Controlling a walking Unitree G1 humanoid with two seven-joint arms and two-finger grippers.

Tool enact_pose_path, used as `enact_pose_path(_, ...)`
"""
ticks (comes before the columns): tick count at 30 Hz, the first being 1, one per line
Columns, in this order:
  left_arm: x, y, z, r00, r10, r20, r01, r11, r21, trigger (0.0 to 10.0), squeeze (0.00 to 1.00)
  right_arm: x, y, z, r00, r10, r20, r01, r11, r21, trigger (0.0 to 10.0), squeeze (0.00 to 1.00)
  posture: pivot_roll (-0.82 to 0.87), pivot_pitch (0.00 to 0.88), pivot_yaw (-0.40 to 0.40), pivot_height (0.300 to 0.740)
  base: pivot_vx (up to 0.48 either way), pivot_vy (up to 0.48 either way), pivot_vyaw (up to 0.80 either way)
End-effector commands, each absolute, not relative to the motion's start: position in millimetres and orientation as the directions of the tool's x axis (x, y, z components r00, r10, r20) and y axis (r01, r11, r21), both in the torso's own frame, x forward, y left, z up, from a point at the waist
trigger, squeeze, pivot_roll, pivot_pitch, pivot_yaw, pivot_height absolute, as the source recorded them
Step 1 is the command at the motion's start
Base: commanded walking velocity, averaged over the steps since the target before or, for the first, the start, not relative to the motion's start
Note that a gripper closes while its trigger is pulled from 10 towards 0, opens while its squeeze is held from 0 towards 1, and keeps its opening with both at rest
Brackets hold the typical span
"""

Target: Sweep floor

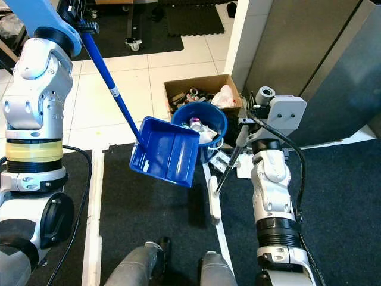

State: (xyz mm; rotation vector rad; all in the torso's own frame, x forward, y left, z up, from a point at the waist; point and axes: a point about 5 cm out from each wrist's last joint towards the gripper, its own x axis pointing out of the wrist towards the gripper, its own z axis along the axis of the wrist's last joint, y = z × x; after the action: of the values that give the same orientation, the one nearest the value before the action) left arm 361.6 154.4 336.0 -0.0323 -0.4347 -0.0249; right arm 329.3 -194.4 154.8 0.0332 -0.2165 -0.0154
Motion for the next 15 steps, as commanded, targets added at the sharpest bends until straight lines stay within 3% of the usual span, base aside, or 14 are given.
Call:
enact_pose_path(1,357.1,154.2,349.9,0.874,-0.014,0.486,0.031,0.999,-0.028,10.0,0.00,329.0,-195.2,156.4,0.974,-0.025,0.225,0.014,0.999,0.051,10.0,0.00,-0.08,0.094,0.016,0.740,0.337,0.000,-0.80)
enact_pose_path(11,358.1,154.4,348.1,0.878,-0.015,0.479,0.032,0.999,-0.028,10.0,0.00,329.1,-195.9,154.7,0.976,-0.033,0.215,0.021,0.998,0.060,10.0,0.00,-0.08,0.097,0.015,0.740,0.337,0.000,-0.80)
enact_pose_path(15,358.6,154.0,347.9,0.879,-0.018,0.477,0.036,0.999,-0.027,10.0,0.00,329.1,-197.2,154.5,0.976,-0.039,0.214,0.028,0.998,0.056,10.0,0.00,-0.08,0.099,0.016,0.740,0.334,0.000,-0.21)
